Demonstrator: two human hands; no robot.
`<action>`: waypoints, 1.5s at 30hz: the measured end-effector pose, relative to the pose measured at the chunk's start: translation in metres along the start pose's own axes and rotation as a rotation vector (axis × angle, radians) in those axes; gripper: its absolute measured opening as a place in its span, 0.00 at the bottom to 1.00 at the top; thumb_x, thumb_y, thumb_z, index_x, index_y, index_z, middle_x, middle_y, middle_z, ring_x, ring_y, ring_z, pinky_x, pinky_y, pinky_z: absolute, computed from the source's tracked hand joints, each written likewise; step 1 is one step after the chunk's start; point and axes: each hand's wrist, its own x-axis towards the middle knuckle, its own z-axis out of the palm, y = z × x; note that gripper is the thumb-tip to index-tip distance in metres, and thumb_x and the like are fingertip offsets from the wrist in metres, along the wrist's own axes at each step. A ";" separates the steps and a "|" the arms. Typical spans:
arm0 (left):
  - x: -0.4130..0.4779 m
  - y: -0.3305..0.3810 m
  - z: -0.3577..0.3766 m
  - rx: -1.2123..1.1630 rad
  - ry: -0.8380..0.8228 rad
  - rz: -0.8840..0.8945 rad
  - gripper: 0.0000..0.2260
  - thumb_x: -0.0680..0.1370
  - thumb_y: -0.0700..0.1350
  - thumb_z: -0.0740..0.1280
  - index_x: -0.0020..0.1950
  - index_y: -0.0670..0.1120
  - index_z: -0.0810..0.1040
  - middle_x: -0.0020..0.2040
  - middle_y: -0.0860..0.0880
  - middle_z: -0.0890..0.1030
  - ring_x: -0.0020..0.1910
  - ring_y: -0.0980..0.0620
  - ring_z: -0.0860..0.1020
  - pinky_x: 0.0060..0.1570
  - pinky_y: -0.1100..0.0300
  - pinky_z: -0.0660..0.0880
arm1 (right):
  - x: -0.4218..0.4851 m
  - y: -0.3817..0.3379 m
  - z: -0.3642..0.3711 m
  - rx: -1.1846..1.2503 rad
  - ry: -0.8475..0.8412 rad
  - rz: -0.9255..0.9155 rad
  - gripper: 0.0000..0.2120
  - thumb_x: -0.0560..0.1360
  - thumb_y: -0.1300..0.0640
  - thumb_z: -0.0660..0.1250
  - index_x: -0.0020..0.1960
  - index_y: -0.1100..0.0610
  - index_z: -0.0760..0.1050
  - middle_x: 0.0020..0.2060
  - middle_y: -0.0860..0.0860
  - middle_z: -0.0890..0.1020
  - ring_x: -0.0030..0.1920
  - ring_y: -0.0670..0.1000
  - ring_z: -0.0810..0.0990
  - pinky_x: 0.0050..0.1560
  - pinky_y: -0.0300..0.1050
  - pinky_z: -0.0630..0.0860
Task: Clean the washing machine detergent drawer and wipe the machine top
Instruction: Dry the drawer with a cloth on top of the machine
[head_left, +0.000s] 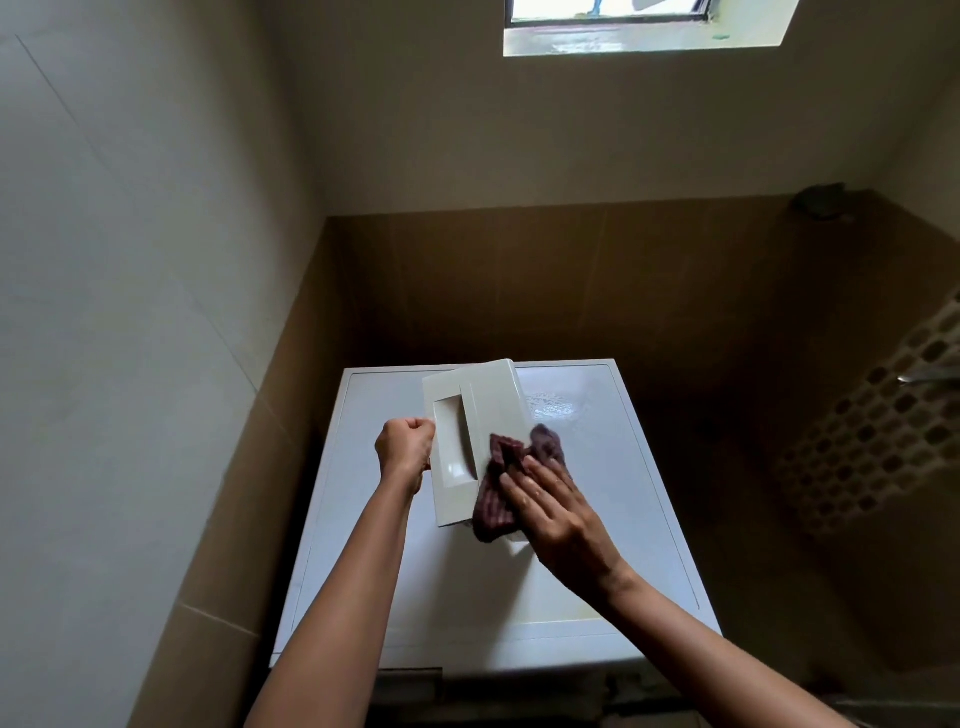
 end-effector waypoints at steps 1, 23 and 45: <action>-0.001 0.000 0.000 0.011 0.009 -0.005 0.15 0.78 0.40 0.63 0.31 0.47 0.71 0.34 0.49 0.74 0.31 0.51 0.71 0.28 0.64 0.72 | -0.001 -0.001 0.000 0.035 -0.036 0.086 0.24 0.69 0.69 0.70 0.65 0.67 0.74 0.65 0.61 0.75 0.68 0.63 0.70 0.62 0.61 0.73; -0.026 -0.030 -0.015 0.334 0.315 0.250 0.13 0.79 0.52 0.65 0.55 0.44 0.80 0.53 0.41 0.80 0.48 0.44 0.79 0.39 0.61 0.68 | 0.074 -0.029 0.014 0.607 -0.225 0.861 0.15 0.80 0.50 0.59 0.50 0.62 0.72 0.46 0.60 0.80 0.47 0.59 0.78 0.41 0.47 0.69; -0.001 -0.088 -0.020 0.110 -0.239 -0.151 0.18 0.65 0.61 0.71 0.42 0.48 0.80 0.39 0.51 0.80 0.38 0.52 0.78 0.37 0.60 0.74 | 0.022 -0.043 0.064 0.858 -0.401 0.553 0.08 0.79 0.54 0.62 0.55 0.52 0.77 0.44 0.49 0.84 0.44 0.48 0.81 0.45 0.40 0.75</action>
